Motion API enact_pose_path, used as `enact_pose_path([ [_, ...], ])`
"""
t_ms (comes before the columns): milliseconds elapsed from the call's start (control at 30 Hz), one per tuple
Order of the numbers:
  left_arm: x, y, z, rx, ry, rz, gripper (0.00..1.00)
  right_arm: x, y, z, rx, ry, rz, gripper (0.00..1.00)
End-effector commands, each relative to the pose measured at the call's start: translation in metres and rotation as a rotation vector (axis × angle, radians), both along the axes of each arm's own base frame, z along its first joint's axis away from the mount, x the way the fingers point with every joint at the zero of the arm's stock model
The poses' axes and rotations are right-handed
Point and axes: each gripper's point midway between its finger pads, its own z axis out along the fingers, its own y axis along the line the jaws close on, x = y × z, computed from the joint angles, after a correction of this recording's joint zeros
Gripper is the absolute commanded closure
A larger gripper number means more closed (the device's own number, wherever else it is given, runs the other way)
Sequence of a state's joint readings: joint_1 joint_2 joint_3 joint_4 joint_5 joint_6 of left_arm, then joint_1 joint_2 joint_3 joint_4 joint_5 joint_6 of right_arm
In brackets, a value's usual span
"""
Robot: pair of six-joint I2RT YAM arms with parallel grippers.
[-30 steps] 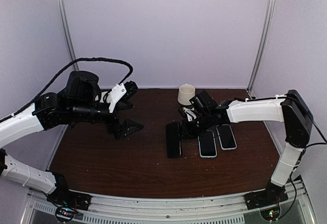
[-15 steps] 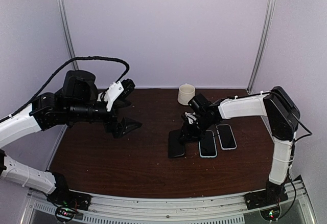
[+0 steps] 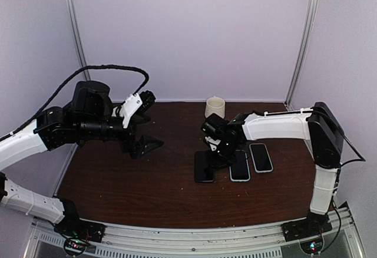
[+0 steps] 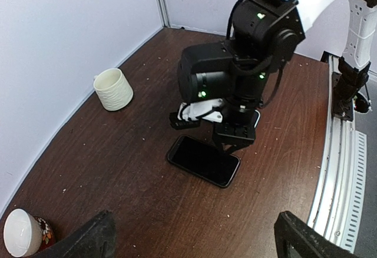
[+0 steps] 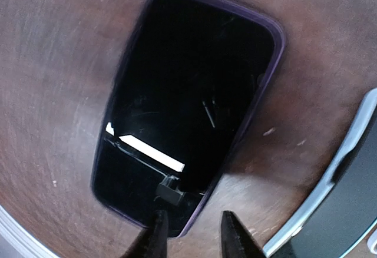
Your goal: Put the phone into the phone case
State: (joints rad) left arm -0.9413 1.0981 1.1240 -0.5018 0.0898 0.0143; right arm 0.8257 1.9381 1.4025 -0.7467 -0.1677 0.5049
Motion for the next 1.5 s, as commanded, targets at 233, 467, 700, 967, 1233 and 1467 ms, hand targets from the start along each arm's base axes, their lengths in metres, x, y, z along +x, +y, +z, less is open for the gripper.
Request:
enact_pose_path([
  [233, 0.005, 0.003, 0.012, -0.027, -0.044, 0.024, 0.03, -0.048, -0.009, -0.042, -0.119, 0.111, -0.017, 0.94],
  [467, 0.007, 0.003, 0.012, -0.025, -0.049, 0.031, 0.02, -0.047, -0.034, -0.049, -0.235, 0.09, -0.024, 0.98],
  [700, 0.045, 0.024, 0.003, 0.031, -0.1, 0.271, 0.02, 0.004, -0.016, 0.029, -0.1, -0.1, -0.007, 0.92],
  [967, 0.143, 0.116, -0.047, 0.075, 0.177, 0.827, 0.02, 0.079, -0.134, 0.123, -0.039, -0.478, -0.276, 0.59],
  [1233, 0.167, 0.209, -0.086, 0.009, 0.332, 1.159, 0.03, 0.059, -0.275, 0.134, -0.037, -0.697, -0.629, 0.01],
  [1467, 0.151, 0.261, -0.145, 0.035, 0.522, 1.339, 0.03, 0.04, -0.302, 0.117, -0.044, -0.769, -0.685, 0.01],
])
